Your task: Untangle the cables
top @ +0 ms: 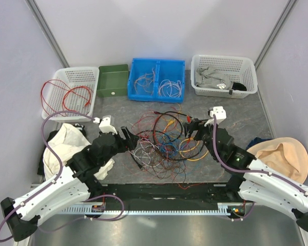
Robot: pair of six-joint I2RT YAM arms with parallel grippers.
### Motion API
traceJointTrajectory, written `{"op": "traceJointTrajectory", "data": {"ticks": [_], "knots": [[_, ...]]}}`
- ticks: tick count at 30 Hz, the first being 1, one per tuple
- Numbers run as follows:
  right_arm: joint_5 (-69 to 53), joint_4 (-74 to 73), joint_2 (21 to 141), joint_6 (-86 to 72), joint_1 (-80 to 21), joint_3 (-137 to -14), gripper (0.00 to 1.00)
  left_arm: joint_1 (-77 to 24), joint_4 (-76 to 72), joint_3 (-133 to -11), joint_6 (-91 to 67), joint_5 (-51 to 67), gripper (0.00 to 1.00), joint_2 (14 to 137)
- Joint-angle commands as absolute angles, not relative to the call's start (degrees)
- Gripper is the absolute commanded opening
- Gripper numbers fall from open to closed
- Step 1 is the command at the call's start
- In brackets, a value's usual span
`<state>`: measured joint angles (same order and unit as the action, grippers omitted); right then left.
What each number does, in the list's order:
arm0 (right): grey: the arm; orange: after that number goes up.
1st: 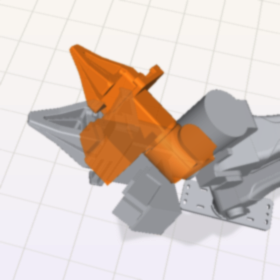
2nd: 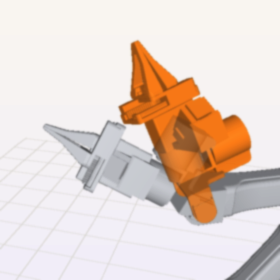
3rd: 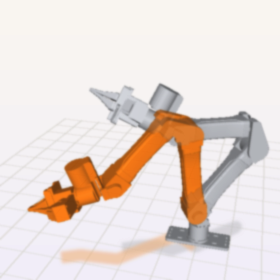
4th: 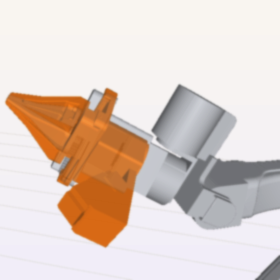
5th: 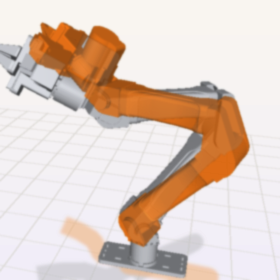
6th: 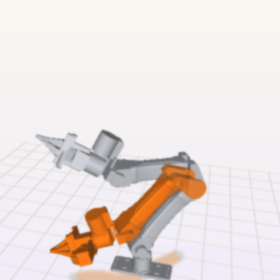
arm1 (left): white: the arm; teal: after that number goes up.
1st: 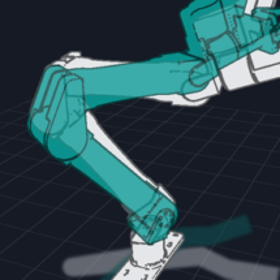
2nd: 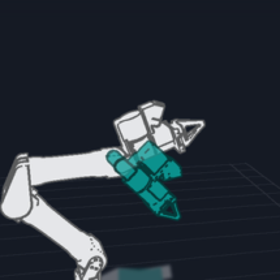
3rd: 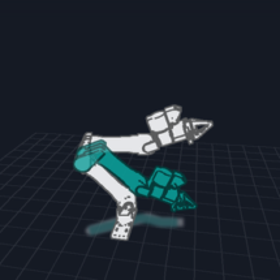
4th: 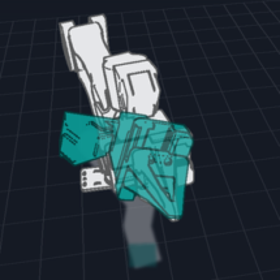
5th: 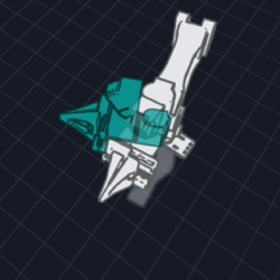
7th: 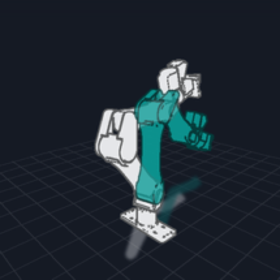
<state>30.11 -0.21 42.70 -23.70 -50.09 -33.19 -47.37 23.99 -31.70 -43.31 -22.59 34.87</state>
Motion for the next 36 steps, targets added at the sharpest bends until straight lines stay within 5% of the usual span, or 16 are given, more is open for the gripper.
{"op": "traceJointTrajectory", "data": {"ticks": [1, 12, 20, 31, 36], "knots": [[37.6, -5.3, 47.7, -21.8, -49.9, -37.1, 0.84, -47.5, 23.2, -36.3, -42.3, -24.4, 0.91, 35.9], [24.4, -3.6, 66.6, -31.4, -33.8, -37.0, 0.77, -47.5, 20.0, -34.0, -43.4, -18.3, 0.9, 39.2], [21.5, 4.0, 78.8, -30.9, -32.4, -39.6, 0.66, -47.5, 18.7, -30.9, -45.0, -15.0, 0.88, 37.8], [23.0, 9.1, 85.6, -27.2, -31.3, -43.4, 0.63, -47.5, 18.3, -29.4, -45.2, -15.9, 0.86, 35.4], [21.9, 9.2, 89.4, -26.5, -31.0, -46.2, 0.42, -47.5, 18.4, -28.7, -45.9, -15.6, 0.86, 35.0]]}}
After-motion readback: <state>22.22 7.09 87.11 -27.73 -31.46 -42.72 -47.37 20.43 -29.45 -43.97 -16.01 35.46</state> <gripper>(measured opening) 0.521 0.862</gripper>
